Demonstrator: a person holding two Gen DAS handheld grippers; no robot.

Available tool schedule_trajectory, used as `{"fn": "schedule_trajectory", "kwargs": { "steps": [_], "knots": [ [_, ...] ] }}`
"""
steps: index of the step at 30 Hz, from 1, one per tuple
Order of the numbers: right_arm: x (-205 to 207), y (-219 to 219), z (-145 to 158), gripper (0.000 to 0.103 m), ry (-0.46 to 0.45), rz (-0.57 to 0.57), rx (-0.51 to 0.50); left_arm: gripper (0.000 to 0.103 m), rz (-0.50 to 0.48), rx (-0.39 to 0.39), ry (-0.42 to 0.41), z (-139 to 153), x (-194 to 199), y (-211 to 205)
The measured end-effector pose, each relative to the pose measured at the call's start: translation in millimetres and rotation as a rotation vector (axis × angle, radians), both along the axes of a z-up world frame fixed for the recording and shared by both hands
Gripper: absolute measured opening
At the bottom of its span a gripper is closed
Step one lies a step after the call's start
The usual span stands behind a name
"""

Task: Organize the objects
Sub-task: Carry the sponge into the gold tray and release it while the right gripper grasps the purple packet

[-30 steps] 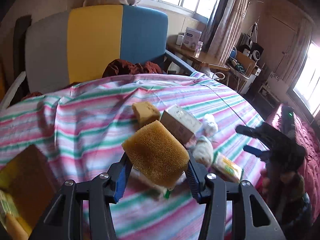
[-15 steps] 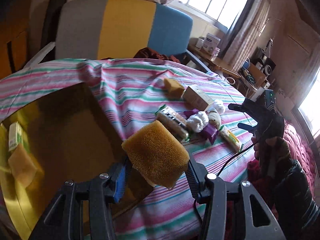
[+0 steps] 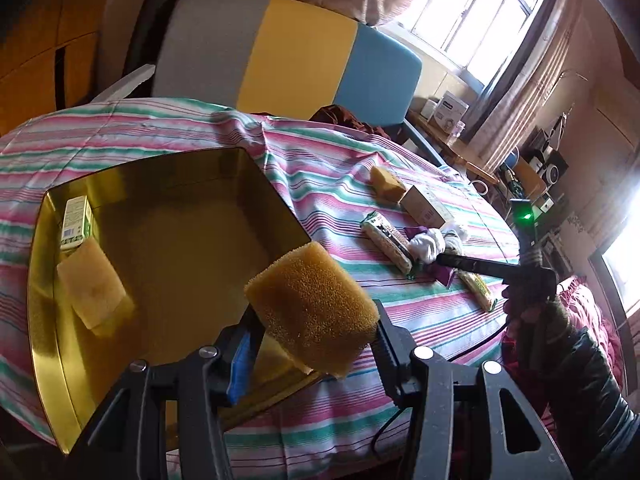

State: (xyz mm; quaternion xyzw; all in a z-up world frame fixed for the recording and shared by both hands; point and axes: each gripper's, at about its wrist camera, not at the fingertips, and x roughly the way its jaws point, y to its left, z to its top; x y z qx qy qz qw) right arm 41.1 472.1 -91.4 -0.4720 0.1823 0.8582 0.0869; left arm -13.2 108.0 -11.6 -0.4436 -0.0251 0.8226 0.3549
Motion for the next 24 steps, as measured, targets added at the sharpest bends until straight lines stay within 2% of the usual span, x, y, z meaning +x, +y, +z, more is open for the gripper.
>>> {"fn": "schedule_trajectory", "kwargs": {
  "steps": [1, 7, 18, 20, 21, 24],
  "knots": [
    [-3, -6, -3, 0.055, -0.021, 0.017, 0.044, 0.052, 0.001, 0.001, -0.003, -1, 0, -1],
    [-10, -11, -22, 0.055, -0.116, 0.058, 0.144, 0.052, 0.010, 0.009, -0.020, -6, -2, -5],
    [-13, -8, -25, 0.061, -0.123, 0.053, 0.128, 0.052, 0.019, 0.002, -0.018, -7, -4, -6],
    [-17, -12, -27, 0.056, -0.132, 0.058, 0.135, 0.052, 0.026, 0.001, -0.018, -8, -4, -7],
    [-18, -13, -28, 0.041, -0.141, 0.061, 0.145, 0.052, 0.032, -0.002, -0.020, -8, -5, -8],
    [-18, -16, -30, 0.036, -0.161, 0.065, 0.170, 0.052, 0.049, -0.007, -0.019, -9, -6, -13]
  ]
}}
